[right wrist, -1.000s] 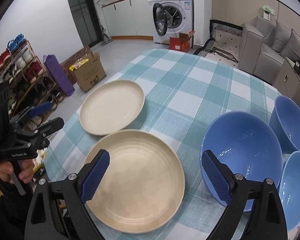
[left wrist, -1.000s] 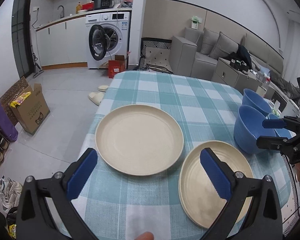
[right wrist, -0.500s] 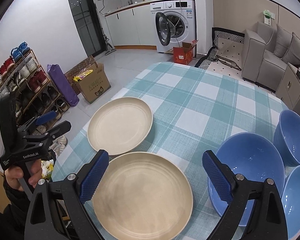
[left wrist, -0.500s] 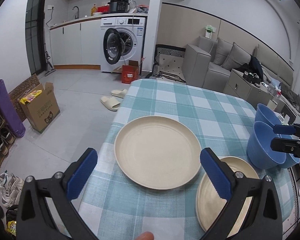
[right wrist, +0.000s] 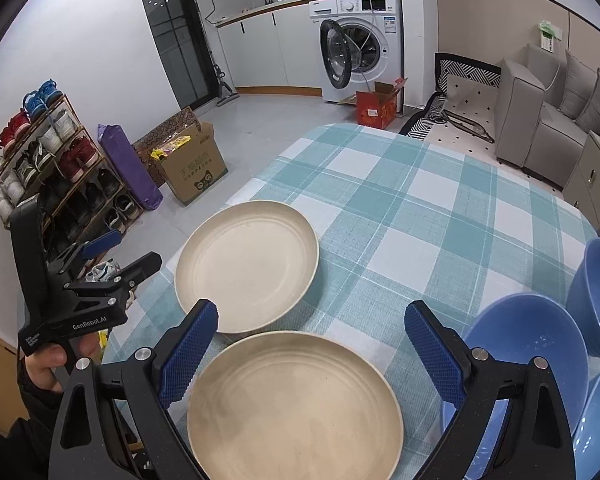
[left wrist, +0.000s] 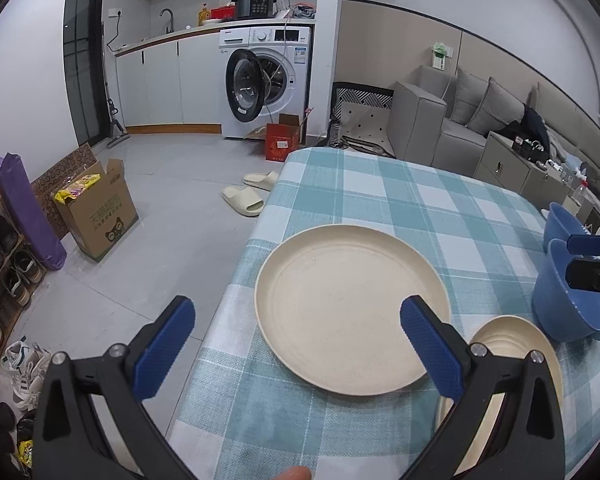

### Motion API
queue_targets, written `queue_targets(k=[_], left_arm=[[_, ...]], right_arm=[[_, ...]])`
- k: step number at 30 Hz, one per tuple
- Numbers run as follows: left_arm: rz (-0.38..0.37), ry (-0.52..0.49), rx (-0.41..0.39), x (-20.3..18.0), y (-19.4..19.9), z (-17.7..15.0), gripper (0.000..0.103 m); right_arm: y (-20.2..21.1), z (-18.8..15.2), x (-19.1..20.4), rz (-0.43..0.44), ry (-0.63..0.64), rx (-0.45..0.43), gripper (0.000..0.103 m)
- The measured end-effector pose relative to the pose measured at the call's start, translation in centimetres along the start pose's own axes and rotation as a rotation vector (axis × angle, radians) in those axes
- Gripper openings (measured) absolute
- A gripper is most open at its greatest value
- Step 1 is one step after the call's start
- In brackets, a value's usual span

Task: Organize plates and bowls
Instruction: 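Pull both grippers back and move them toward the other beige plate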

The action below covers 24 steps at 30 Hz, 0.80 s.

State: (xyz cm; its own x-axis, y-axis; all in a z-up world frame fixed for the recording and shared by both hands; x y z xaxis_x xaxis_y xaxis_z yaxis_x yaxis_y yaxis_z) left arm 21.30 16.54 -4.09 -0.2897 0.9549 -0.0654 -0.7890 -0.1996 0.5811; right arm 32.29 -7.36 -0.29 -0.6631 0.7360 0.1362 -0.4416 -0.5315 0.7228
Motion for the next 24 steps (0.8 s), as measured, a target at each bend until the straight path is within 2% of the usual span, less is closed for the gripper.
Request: queue_targets(k=[11,24], left_arm=[[-0.017,0.047,0.050,1.4,-1.9,-1.3,0.103],[-0.023,0.052,0.107,1.4,-4.2,-3.3,0.103]], right_arm=[[-5.8,0.0,0.4,-0.016,-0.035,0.070,0.096],[-9.8,-0.1,-2.3,-0.091,-0.116,0.115,0.096]])
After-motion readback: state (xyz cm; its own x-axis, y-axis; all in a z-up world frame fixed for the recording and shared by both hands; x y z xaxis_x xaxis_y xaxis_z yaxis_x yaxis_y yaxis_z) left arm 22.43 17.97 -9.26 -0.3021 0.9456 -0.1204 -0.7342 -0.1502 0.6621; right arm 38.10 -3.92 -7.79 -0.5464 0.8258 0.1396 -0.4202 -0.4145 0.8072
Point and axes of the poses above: each gripper's, at about its wrist camera, not at the fingertips, and y roughly against the way its jaws point, x to its left, z to its top, the point moved 10 cm from there along -y, roughly the way its jaws point, and after that the axes turned 6 degrees about -x, right-handed, at the moved point
